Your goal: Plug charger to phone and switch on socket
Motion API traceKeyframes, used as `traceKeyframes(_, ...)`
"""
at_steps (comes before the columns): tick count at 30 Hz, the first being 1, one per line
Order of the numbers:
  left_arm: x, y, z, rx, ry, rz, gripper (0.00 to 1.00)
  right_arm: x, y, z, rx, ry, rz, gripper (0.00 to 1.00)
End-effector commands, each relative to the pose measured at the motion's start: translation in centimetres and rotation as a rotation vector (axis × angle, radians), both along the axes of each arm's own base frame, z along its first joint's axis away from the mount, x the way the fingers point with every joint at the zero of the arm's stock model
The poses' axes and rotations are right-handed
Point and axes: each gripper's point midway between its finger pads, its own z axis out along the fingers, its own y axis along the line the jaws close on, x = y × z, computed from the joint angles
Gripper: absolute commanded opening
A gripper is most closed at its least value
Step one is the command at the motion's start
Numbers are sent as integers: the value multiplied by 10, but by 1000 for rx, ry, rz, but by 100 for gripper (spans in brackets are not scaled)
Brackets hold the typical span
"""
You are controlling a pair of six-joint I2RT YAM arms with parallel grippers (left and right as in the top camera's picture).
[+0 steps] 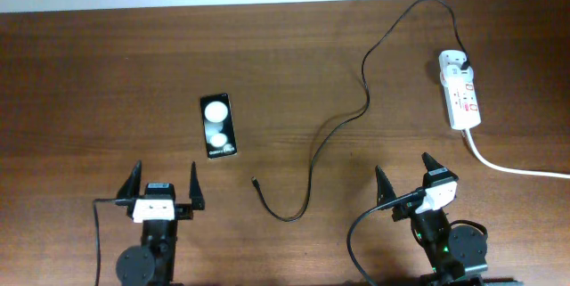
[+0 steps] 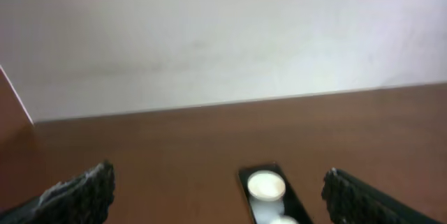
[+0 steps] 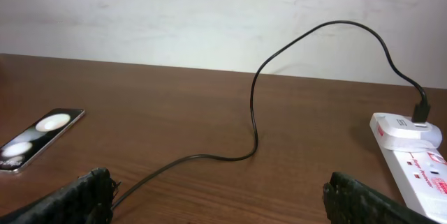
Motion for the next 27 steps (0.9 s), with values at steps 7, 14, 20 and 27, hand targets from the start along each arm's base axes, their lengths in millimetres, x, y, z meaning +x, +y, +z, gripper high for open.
traceKeyframes(7,-35,0,125,-19,-125,-3,99,-1,1,-2,7,4,3,99)
traceKeyframes(14,-36,-21,252,-17,147,-127,99,-1,1,-2,6,4,3,99)
traceKeyframes(20,17,-24,287,-38,488,-136,99,-1,1,-2,6,4,3,99)
traceKeyframes(27,105,-25,193,-67,978,-125,99,-1,1,-2,6,4,3,99)
